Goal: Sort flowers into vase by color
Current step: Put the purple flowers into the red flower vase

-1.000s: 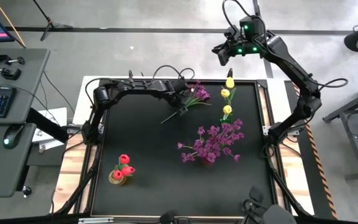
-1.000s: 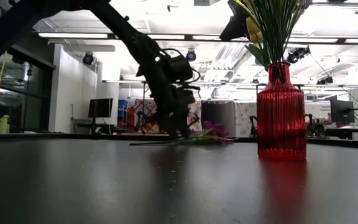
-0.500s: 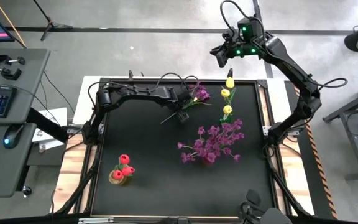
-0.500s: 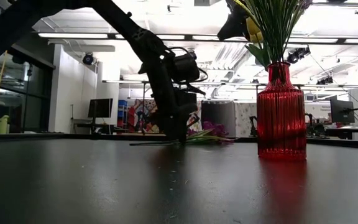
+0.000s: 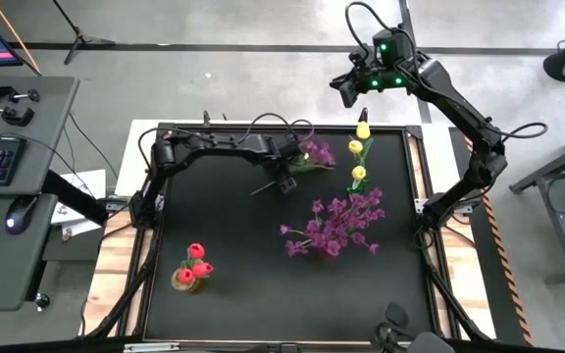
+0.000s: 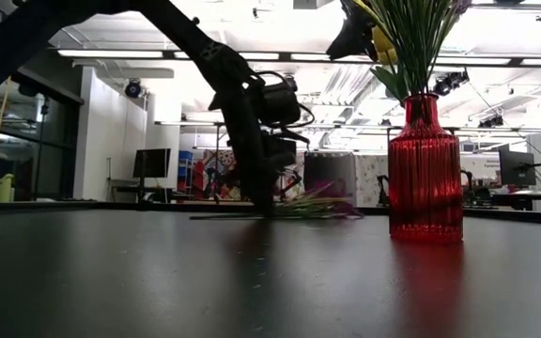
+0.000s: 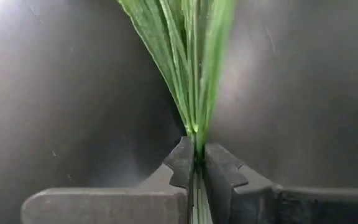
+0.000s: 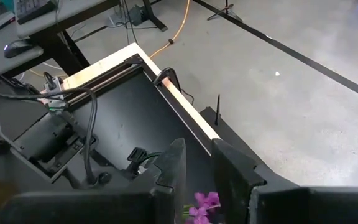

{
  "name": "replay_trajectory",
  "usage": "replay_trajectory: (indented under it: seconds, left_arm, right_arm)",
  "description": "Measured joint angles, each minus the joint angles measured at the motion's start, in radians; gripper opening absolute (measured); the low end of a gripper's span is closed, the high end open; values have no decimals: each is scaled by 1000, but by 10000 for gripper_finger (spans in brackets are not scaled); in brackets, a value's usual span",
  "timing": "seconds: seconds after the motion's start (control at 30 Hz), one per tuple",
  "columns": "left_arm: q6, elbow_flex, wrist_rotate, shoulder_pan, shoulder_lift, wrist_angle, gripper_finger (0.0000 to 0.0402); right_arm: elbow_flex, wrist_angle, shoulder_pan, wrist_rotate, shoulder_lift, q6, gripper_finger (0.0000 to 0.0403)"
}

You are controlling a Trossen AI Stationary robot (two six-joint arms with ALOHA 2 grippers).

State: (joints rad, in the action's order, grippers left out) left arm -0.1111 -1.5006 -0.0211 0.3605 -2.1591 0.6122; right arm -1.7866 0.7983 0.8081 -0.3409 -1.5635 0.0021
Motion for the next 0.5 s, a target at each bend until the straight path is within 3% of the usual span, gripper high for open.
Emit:
replay_trajectory:
  seconds: [0.23, 0.5]
  left_arm:
    - [30, 13, 70, 12, 110, 96, 3]
    - [72, 100, 73, 42, 409, 16, 1]
  right_arm:
    - [0, 0, -6, -4, 0, 1, 67]
    - [0, -39, -6, -19, 18, 2, 67]
